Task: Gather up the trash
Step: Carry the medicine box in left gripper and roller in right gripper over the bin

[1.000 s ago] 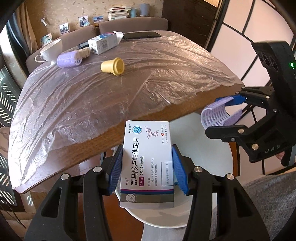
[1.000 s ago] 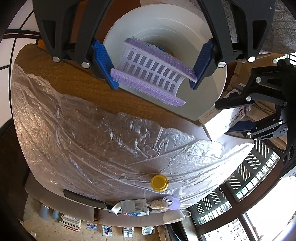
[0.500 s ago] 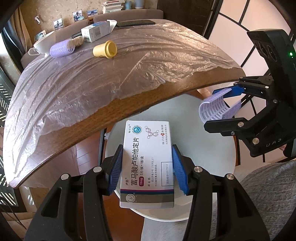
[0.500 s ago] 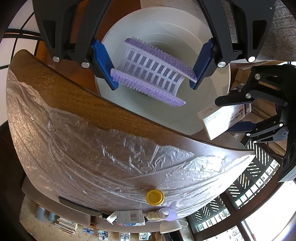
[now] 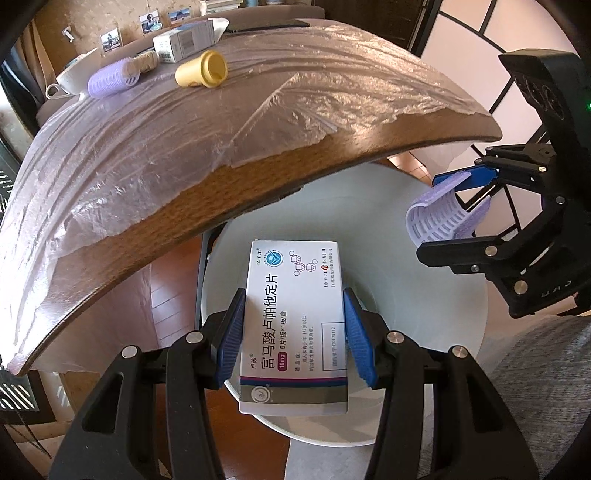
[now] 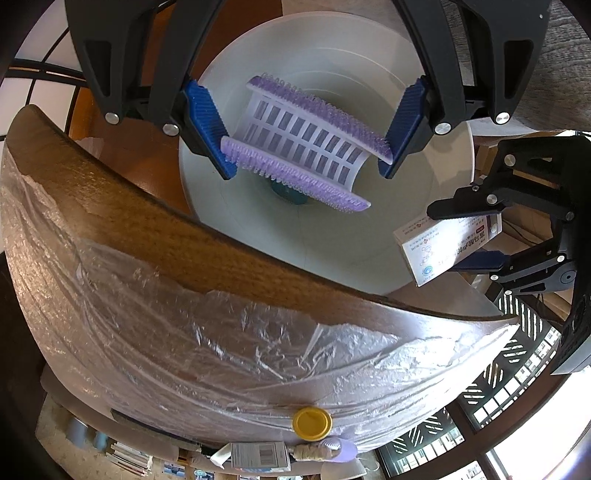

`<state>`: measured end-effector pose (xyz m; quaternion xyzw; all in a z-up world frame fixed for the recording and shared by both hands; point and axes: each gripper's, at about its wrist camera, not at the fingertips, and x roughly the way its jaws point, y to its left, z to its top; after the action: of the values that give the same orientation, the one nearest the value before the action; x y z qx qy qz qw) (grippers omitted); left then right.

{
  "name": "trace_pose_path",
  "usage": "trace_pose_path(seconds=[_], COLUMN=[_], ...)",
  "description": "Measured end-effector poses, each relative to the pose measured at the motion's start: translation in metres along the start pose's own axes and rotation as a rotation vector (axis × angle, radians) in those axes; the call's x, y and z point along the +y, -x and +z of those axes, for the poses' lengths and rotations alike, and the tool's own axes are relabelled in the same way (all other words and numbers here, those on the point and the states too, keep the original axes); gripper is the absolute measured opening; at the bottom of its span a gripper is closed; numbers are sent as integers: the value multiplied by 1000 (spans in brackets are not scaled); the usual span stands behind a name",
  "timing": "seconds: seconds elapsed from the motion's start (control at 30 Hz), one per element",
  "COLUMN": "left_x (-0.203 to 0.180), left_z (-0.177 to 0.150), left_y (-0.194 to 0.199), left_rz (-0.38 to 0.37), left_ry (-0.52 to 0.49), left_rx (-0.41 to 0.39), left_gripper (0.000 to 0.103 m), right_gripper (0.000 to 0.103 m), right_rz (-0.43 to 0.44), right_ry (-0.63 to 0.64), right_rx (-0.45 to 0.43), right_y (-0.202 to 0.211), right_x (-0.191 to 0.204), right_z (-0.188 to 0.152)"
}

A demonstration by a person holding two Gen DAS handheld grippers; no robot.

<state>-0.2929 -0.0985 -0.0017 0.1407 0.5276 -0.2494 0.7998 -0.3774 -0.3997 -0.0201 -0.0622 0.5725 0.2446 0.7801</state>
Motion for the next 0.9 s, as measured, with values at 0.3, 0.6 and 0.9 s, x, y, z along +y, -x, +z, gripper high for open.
trace_pose_path(seconds=[0.3, 0.6, 0.9], left_x=[-1, 1, 4], left_z=[3, 4, -1], left_y=[-21, -39, -53], left_rz=[5, 18, 30], left_ry=[-12, -13, -12], left_rx=[32, 53, 70], left_gripper=[52, 52, 52], right_gripper=[78, 78, 78], right_rz=[0, 3, 4], right_ry=[4, 10, 10], right_rx=[26, 42, 58], right_y=[-14, -24, -32], right_x=[0, -1, -3], right_z=[4, 3, 3])
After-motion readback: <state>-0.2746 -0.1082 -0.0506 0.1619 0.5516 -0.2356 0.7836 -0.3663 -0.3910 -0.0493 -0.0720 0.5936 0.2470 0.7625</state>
